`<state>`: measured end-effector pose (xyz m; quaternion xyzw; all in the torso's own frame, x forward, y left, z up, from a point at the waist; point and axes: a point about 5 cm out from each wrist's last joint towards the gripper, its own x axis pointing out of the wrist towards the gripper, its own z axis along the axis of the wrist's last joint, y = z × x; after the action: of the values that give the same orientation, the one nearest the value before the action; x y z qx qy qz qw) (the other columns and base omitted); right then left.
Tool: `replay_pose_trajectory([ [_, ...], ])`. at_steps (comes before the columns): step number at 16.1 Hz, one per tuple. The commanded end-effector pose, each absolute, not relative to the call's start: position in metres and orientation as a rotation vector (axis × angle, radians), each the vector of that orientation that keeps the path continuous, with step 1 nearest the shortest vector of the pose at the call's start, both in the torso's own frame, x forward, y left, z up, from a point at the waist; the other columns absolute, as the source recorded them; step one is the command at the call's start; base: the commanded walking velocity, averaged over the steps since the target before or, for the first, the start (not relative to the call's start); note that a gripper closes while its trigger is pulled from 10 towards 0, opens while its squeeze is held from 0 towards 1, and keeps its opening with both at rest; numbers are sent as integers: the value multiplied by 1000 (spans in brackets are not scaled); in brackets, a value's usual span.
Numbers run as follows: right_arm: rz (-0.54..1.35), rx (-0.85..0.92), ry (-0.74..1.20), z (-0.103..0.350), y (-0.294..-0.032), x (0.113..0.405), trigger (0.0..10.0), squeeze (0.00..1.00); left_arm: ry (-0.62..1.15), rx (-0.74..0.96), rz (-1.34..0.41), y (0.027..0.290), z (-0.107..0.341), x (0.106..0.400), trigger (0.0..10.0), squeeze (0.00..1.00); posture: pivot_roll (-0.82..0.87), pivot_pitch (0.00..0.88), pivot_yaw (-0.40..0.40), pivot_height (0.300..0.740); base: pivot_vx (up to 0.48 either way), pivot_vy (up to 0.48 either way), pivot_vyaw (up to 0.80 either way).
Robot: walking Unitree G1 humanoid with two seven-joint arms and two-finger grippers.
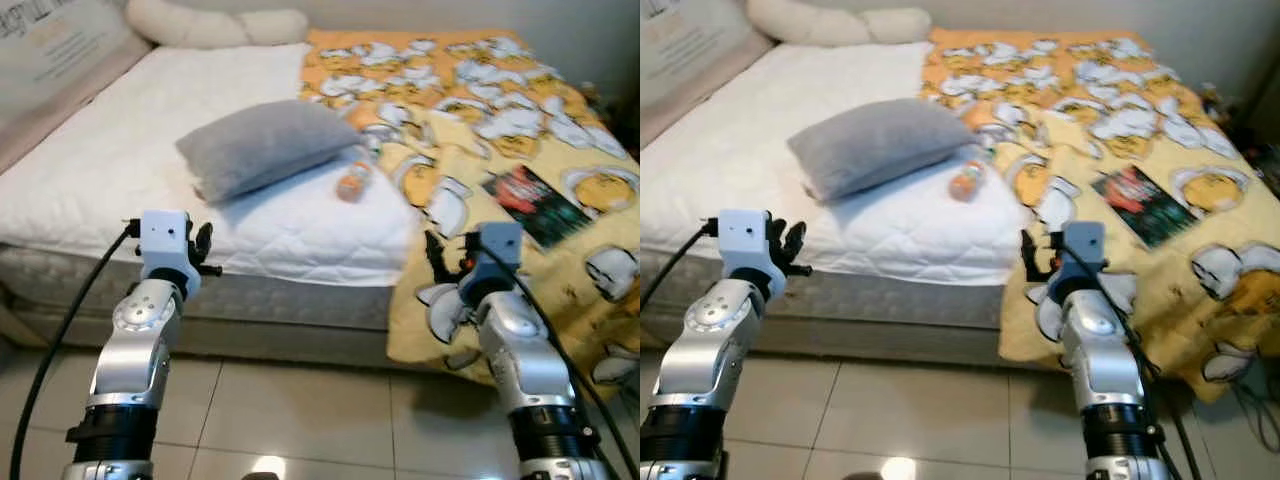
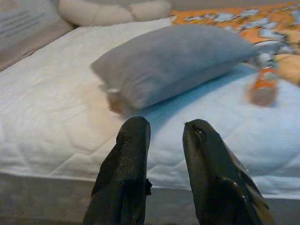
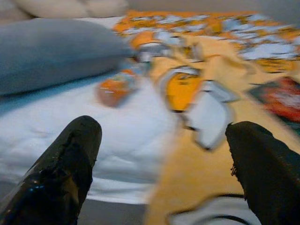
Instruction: Clean up the room
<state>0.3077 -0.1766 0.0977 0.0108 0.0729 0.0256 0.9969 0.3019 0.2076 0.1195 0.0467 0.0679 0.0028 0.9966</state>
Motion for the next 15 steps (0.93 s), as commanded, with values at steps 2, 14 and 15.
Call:
replay_pose_trajectory([
  [2,122,46,139,102,-162,305,10000,0,153,89,-10,206,115,298,10000,0,25,0,23,740,304,0,0],
  [14,114,48,195,95,-167,275,10000,0,156,105,-21,198,113,276,10000,0,36,0,21,740,310,0,0],
  [15,65,40,197,94,-173,273,10000,0,156,104,-14,200,113,273,10000,0,37,0,23,740,337,0,0],
])
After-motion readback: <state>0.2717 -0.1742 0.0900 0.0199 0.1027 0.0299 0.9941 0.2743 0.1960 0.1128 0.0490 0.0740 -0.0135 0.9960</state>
